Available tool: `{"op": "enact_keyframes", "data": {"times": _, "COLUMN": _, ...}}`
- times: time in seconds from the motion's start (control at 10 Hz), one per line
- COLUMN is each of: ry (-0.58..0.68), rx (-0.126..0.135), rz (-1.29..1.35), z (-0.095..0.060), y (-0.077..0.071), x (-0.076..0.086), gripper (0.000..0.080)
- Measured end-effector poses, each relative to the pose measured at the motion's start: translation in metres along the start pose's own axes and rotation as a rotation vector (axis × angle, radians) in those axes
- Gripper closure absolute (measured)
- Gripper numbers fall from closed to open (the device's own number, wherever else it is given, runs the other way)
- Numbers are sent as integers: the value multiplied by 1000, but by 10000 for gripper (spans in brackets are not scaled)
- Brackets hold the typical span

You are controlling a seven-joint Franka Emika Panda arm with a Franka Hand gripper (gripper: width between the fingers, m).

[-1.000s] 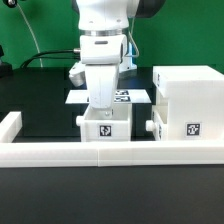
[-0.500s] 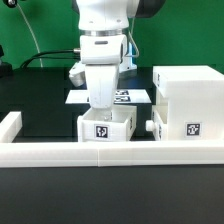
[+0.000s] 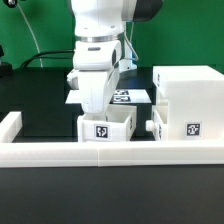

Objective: Assemble drawer

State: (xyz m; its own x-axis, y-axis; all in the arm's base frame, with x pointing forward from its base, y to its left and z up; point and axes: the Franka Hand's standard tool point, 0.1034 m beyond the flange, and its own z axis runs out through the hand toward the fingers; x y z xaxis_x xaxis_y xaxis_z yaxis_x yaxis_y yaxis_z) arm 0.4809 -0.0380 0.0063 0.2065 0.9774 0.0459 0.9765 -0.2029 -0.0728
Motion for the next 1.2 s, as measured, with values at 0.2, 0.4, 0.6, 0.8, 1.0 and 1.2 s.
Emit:
{"op": "enact_keyframes", "data": {"times": 0.2, "ry": 0, "rx": 2, "rz": 0, "z": 1, "y": 0, "x": -2, "gripper": 150}}
{"op": "enact_keyframes", "data": {"times": 0.4, "ry": 0, "rx": 2, "rz": 2, "z": 1, "y": 0, "x": -2, "gripper": 150}}
{"op": "enact_keyframes", "data": {"times": 0.6, "ry": 0, "rx": 2, "rz": 5, "z": 1, "y": 0, "x": -2, "gripper": 404}}
{"op": "enact_keyframes", "data": {"times": 0.8, "ry": 0, "rx": 2, "rz": 5, "z": 1, "y": 0, "x": -2, "gripper": 605}}
{"op": "enact_keyframes", "data": {"times": 1.0, "ry": 2, "rx": -11, "rz": 6, "z": -1, "y": 3, "x": -2, "gripper": 722}}
{"op": "enact_keyframes", "data": {"times": 1.2, "ry": 2, "rx": -14, "rz": 6, "z": -2, "y": 3, "x": -2, "gripper": 721}}
